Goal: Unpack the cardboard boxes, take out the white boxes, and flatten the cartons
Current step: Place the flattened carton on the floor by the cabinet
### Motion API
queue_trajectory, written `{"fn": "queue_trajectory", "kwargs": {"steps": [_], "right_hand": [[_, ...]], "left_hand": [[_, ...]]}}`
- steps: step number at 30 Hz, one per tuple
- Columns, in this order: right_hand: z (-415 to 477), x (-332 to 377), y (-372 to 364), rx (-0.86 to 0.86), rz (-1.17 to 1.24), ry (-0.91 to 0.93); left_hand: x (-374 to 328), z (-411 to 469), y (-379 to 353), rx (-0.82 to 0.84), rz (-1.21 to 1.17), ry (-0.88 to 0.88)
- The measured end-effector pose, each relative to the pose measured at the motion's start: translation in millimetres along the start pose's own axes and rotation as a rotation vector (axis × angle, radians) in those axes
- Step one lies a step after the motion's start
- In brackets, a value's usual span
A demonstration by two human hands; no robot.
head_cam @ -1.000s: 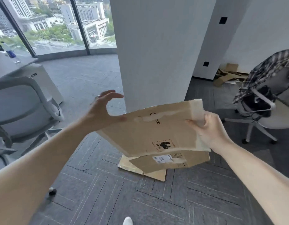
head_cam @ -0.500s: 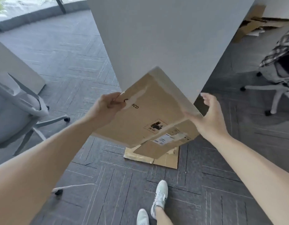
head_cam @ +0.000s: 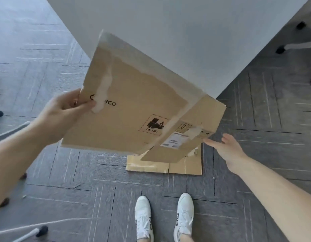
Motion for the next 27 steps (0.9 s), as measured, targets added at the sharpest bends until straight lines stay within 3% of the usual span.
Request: {"fn": "queue_trajectory", "kwargs": {"steps": [5,12,20,27], "right_hand": [[86.9,-31.9,-18.8,0.034,0.093,-0.04],[214.3,-74.2,-6.4,-0.259,-0.01,0.058],[347.1,-115.0,-19.5,-0.4,-0.155,0.121],[425.1,-156.5,-44.5,-0.408,-0.249,0.137]], "left_hand": [[121.7,24.7,3.2,0.032,-0.234,0.088],[318.0,39.7,-60.0,-0.07,-0.306,0.353],[500.4,56.0,-144.9,-0.256,-0.26,0.461],[594.7,74.8,-170.6,-0.293,-0.043,0.447]]}}
Point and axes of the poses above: each hand's wrist, its own z-axis towards the middle knuckle, its own y-axis out of the back of the hand, x = y × z, the point moved 9 cm from there along z, towards the middle knuckle, and after that the axes turned 12 degrees about -y, right-handed, at the moved point
